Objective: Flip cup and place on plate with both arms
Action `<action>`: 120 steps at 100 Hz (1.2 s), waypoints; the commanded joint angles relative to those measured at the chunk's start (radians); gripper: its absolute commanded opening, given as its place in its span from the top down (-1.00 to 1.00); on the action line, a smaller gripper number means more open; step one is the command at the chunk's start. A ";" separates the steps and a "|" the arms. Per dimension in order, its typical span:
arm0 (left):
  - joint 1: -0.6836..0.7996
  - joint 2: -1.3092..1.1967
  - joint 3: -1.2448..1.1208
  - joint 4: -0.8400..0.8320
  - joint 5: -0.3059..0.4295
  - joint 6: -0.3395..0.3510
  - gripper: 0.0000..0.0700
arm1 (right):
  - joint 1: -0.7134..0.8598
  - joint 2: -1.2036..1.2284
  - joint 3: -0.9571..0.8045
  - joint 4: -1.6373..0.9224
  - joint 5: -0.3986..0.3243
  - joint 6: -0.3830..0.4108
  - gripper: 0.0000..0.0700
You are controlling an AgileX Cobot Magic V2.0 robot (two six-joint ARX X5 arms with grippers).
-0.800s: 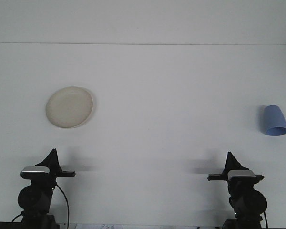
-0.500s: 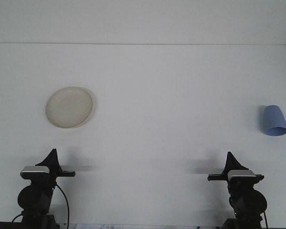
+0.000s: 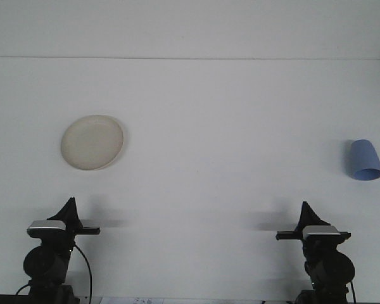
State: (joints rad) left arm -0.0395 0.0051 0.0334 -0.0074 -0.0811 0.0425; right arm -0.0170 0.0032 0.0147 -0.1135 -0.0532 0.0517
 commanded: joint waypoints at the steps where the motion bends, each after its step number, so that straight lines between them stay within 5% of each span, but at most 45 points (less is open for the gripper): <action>1: 0.000 -0.002 -0.019 0.011 -0.005 0.001 0.96 | 0.000 -0.002 -0.002 0.020 -0.009 0.043 0.98; 22: 0.000 -0.002 -0.019 0.011 -0.005 0.001 0.96 | 0.000 -0.002 -0.002 0.034 -0.026 0.102 0.98; 58: 0.000 -0.002 -0.019 0.011 -0.005 0.002 0.96 | 0.000 0.008 0.095 0.117 -0.039 0.370 0.99; 71: 0.000 -0.002 -0.019 0.011 -0.005 0.001 0.96 | 0.000 0.107 0.293 0.024 0.007 0.308 0.90; 82: 0.000 -0.002 -0.019 0.011 -0.005 0.002 0.96 | 0.000 0.252 0.489 -0.084 0.009 0.181 -0.10; 87: 0.000 -0.002 -0.019 0.011 -0.005 0.001 0.96 | 0.000 0.310 0.558 -0.131 0.011 0.137 -0.34; 105: 0.000 -0.002 -0.019 0.011 -0.005 0.001 0.96 | 0.000 0.496 0.745 -0.307 0.088 0.019 -0.37; 120: 0.000 -0.002 -0.019 0.011 -0.005 0.001 0.96 | -0.011 0.590 0.765 -0.357 0.240 -0.074 -0.37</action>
State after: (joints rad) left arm -0.0395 0.0051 0.0334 -0.0074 -0.0811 0.0425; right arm -0.0208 0.5648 0.7746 -0.4534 0.1268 0.0589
